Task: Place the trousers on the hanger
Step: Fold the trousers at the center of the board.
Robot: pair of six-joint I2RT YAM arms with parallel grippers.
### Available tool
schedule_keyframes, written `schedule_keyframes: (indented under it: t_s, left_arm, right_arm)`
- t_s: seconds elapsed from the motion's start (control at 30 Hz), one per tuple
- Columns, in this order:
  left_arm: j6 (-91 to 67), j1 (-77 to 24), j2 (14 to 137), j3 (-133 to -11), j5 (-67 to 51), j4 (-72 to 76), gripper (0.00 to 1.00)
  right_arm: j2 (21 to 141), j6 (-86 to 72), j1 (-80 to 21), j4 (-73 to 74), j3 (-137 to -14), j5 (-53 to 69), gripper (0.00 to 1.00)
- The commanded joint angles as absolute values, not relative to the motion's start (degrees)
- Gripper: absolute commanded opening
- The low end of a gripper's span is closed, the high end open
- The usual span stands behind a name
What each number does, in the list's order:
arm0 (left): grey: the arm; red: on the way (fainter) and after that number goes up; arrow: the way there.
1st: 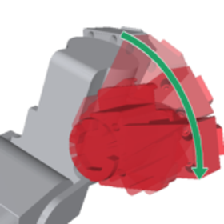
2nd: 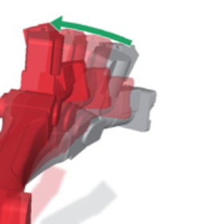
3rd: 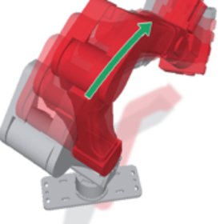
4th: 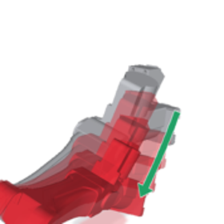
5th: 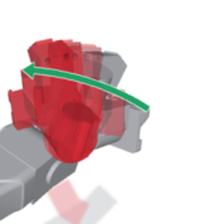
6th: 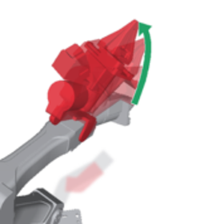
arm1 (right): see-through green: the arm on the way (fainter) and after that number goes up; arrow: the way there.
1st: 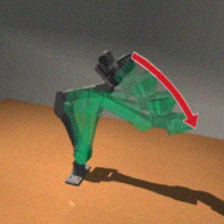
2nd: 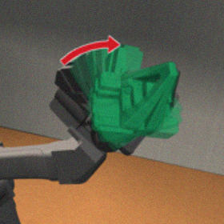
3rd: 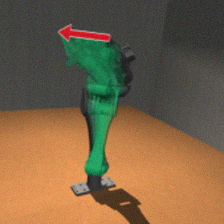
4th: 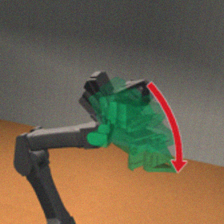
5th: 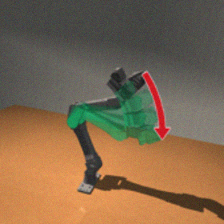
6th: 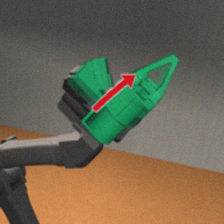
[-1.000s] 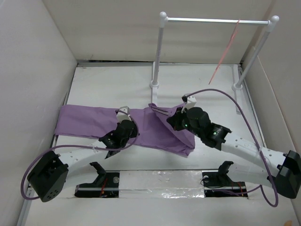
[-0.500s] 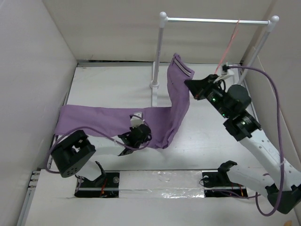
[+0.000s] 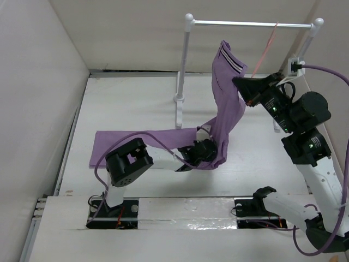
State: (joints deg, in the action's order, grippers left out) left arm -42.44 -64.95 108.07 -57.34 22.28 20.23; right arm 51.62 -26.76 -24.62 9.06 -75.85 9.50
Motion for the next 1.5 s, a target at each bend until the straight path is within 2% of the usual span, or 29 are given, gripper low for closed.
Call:
schedule_keyframes:
  t_s: [0.0, 0.1, 0.23, 0.3, 0.47, 0.5, 0.6, 0.9, 1.17, 1.2, 1.23, 1.3, 1.33, 1.4, 1.47]
  left_arm:
    - [-39.99, -65.39, 107.58, -62.75, 18.73, 19.95, 0.00]
    - [-38.67, -65.39, 104.60, -63.55, 19.07, 19.17, 0.00]
    - [-38.76, -61.36, 94.60, -58.47, 21.44, 17.58, 0.21]
    - [-39.20, -56.27, 85.49, -52.93, 21.36, 16.53, 0.26]
    - [-39.90, -43.96, 63.23, -42.29, 20.04, 11.35, 0.27]
    - [-39.90, -40.99, 55.71, -41.84, 19.95, 9.34, 0.26]
    - [-38.94, -38.24, 44.43, -43.32, 20.04, 4.51, 0.30]
    - [-33.75, -37.18, 33.07, -56.77, 18.54, -9.21, 0.34]
    - [-31.99, -37.18, 25.41, -61.87, 25.30, -17.48, 0.37]
    - [-31.91, -37.18, 24.10, -62.05, 25.92, -18.27, 0.37]
    - [-32.08, -37.18, 23.56, -62.05, 26.45, -18.72, 0.38]
    - [-32.43, -37.18, 21.90, -62.05, 27.59, -19.42, 0.38]
    - [-32.69, -37.18, 21.36, -61.96, 27.95, -19.51, 0.38]
    - [-32.87, -37.18, 20.57, -62.22, 29.44, -20.21, 0.38]
    - [-33.39, -37.18, 20.13, -62.66, 31.36, -21.35, 0.38]
  right_arm:
    - [53.17, -25.05, -23.55, 6.68, -82.16, 13.01, 0.00]
    - [55.36, -24.61, -22.15, 7.12, -82.88, 15.63, 0.00]
    - [57.56, -25.31, -22.84, 5.28, -81.83, 17.31, 0.00]
    - [58.70, -25.31, -24.95, 4.22, -81.83, 16.53, 0.00]
    - [64.49, -24.70, -30.84, 1.24, -83.32, 12.57, 0.00]
    - [65.56, -24.70, -32.76, 0.71, -83.49, 12.22, 0.00]
    - [70.30, -24.43, -36.89, -2.10, -85.85, 9.32, 0.00]
    - [89.72, -25.40, -44.64, -3.51, -102.03, 4.58, 0.00]
    - [111.31, -24.96, -56.06, -3.25, -117.14, 1.50, 0.00]
    - [114.05, -24.87, -58.60, -3.43, -118.38, 1.06, 0.01]
    - [116.95, -25.22, -59.67, -3.60, -120.04, 1.58, 0.10]
    - [127.32, -26.36, -61.78, -2.55, -128.17, 4.46, 0.17]
    - [131.01, -27.76, -63.79, -1.77, -131.63, 8.31, 0.29]
    - [140.48, -28.30, -65.64, 2.09, -138.92, 11.50, 0.47]
    - [143.86, -28.30, -67.58, 3.25, -145.27, 13.71, 0.59]
